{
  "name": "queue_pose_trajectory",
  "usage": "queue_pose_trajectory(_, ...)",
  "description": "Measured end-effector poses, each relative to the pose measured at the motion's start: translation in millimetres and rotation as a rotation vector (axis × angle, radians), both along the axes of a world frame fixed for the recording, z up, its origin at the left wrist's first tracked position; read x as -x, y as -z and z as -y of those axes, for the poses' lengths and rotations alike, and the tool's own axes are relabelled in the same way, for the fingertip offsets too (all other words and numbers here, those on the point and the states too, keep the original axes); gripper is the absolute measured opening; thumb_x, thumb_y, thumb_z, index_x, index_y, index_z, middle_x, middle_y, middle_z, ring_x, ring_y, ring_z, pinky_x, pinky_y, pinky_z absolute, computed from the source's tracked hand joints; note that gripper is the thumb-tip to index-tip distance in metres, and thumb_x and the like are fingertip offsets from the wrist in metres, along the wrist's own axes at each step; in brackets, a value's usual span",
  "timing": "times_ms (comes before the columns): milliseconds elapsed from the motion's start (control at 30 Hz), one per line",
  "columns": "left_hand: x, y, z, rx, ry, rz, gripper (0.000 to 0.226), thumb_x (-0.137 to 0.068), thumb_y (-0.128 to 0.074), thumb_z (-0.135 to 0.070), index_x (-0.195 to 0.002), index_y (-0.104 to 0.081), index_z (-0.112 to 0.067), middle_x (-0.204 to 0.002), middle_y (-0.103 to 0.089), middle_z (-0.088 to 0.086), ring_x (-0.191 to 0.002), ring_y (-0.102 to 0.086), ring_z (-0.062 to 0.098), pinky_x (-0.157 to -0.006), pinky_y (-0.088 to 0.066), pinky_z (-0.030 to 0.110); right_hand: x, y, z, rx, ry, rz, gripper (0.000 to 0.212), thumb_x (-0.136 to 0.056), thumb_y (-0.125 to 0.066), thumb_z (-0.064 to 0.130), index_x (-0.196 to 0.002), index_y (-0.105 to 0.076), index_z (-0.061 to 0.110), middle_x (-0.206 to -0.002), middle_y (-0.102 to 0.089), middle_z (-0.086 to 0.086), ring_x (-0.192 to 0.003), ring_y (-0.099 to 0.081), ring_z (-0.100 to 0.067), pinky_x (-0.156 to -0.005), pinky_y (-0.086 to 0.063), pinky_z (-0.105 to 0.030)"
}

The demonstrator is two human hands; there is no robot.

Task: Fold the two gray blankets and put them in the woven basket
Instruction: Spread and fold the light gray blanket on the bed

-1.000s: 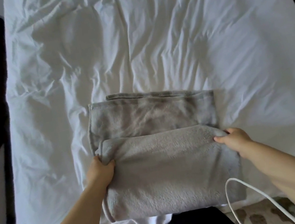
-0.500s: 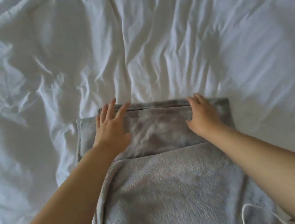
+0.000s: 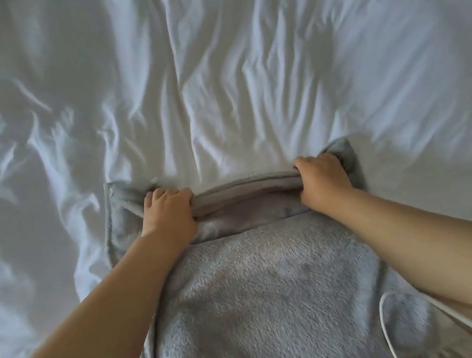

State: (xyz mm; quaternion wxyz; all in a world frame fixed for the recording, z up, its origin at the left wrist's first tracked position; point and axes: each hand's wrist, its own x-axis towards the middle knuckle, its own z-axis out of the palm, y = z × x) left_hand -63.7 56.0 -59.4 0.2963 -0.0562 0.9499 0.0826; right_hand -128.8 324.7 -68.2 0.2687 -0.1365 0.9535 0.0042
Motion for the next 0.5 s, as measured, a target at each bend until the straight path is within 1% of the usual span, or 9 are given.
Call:
queue_pose_trajectory(67, -10, -20, 2, 0.041, 0.069, -0.038, 0.021, -0.084, -0.059, -0.033, -0.101, -0.059, -0.021, -0.107, -0.061, 0.001, -0.112, -0.049, 0.026, -0.1, -0.035, 0.037, -2, -18, -7, -0.078, -0.061, -0.025, 0.033, -0.072, -0.063, 0.012, -0.104, -0.055, 0.017, -0.098, -0.065, -0.002, -0.097, -0.057, -0.027, -0.095, -0.032, -0.041)
queue_pose_trajectory(133, -22, -41, 5, 0.076, 0.075, -0.044, 0.014, -0.085, -0.057, -0.029, -0.097, -0.057, -0.022, -0.101, -0.059, 0.0, -0.102, -0.056, 0.024, -0.092, -0.043, 0.037, -5, -39, -13, -0.109, -0.114, -0.045, 0.026, -0.071, -0.062, 0.013, -0.096, -0.057, 0.019, -0.089, -0.063, 0.001, -0.094, -0.057, -0.025, -0.097, -0.028, -0.042)
queue_pose_trajectory(200, -38, -60, 5, 0.144, 0.024, 0.012, 0.016, -0.087, -0.053, -0.026, -0.102, -0.054, -0.02, -0.1, -0.057, 0.001, -0.095, -0.061, 0.025, -0.085, -0.048, 0.039, -10, -60, -19, -0.108, -0.171, -0.054, 0.012, -0.072, -0.06, 0.015, -0.081, -0.054, 0.021, -0.072, -0.053, 0.005, -0.085, -0.056, -0.023, -0.091, -0.028, -0.038)
queue_pose_trajectory(267, -56, -78, 4, 0.235, -0.002, 0.081, 0.023, -0.089, -0.05, -0.029, -0.109, -0.052, -0.018, -0.104, -0.059, 0.002, -0.095, -0.063, 0.025, -0.076, -0.05, 0.036, -17, -80, -25, -0.077, -0.2, -0.048, 0.013, -0.075, -0.058, 0.015, -0.072, -0.048, 0.022, -0.062, -0.043, 0.008, -0.071, -0.05, -0.021, -0.089, -0.029, -0.035)
queue_pose_trajectory(300, -66, -86, 3, 0.273, -0.002, 0.101, 0.026, -0.089, -0.048, -0.028, -0.112, -0.053, -0.018, -0.105, -0.061, 0.001, -0.096, -0.064, 0.024, -0.073, -0.05, 0.034, -22, -90, -27, -0.043, -0.196, -0.032, 0.015, -0.077, -0.056, 0.014, -0.071, -0.045, 0.023, -0.062, -0.041, 0.009, -0.069, -0.047, -0.02, -0.086, -0.032, -0.034)
queue_pose_trajectory(333, -75, -93, 2, 0.302, -0.004, 0.11, 0.027, -0.089, -0.046, -0.026, -0.114, -0.054, -0.019, -0.105, -0.063, 0.0, -0.096, -0.064, 0.022, -0.074, -0.05, 0.032, -28, -99, -30, 0.008, -0.175, -0.01, 0.018, -0.078, -0.055, 0.012, -0.072, -0.042, 0.023, -0.065, -0.041, 0.009, -0.069, -0.045, -0.021, -0.079, -0.035, -0.034)
queue_pose_trajectory(400, -96, -105, 0, 0.332, -0.003, 0.124, 0.033, -0.089, -0.044, -0.021, -0.12, -0.053, -0.02, -0.104, -0.066, -0.001, -0.099, -0.064, 0.021, -0.084, -0.051, 0.032, -43, -113, -40, 0.101, -0.113, 0.046, 0.015, -0.081, -0.052, 0.008, -0.079, -0.044, 0.021, -0.076, -0.043, 0.006, -0.075, -0.047, -0.023, -0.066, -0.033, -0.032)
queue_pose_trajectory(467, -116, -113, -5, 0.317, -0.009, 0.121, 0.045, -0.089, -0.045, -0.019, -0.134, -0.041, -0.021, -0.112, -0.065, 0.0, -0.107, -0.062, 0.022, -0.094, -0.048, 0.034, -64, -121, -52, 0.143, -0.089, 0.079, 0.017, -0.083, -0.05, 0.006, -0.092, -0.048, 0.02, -0.091, -0.047, 0.003, -0.082, -0.052, -0.026, -0.063, -0.037, -0.032)
queue_pose_trajectory(500, -126, -116, -9, 0.295, -0.03, 0.122, 0.052, -0.09, -0.045, -0.019, -0.141, -0.033, -0.021, -0.121, -0.061, 0.001, -0.112, -0.06, 0.023, -0.094, -0.047, 0.034, -77, -122, -58, 0.157, -0.087, 0.086, 0.021, -0.083, -0.05, 0.006, -0.099, -0.05, 0.021, -0.098, -0.049, 0.002, -0.086, -0.055, -0.028, -0.066, -0.041, -0.033)
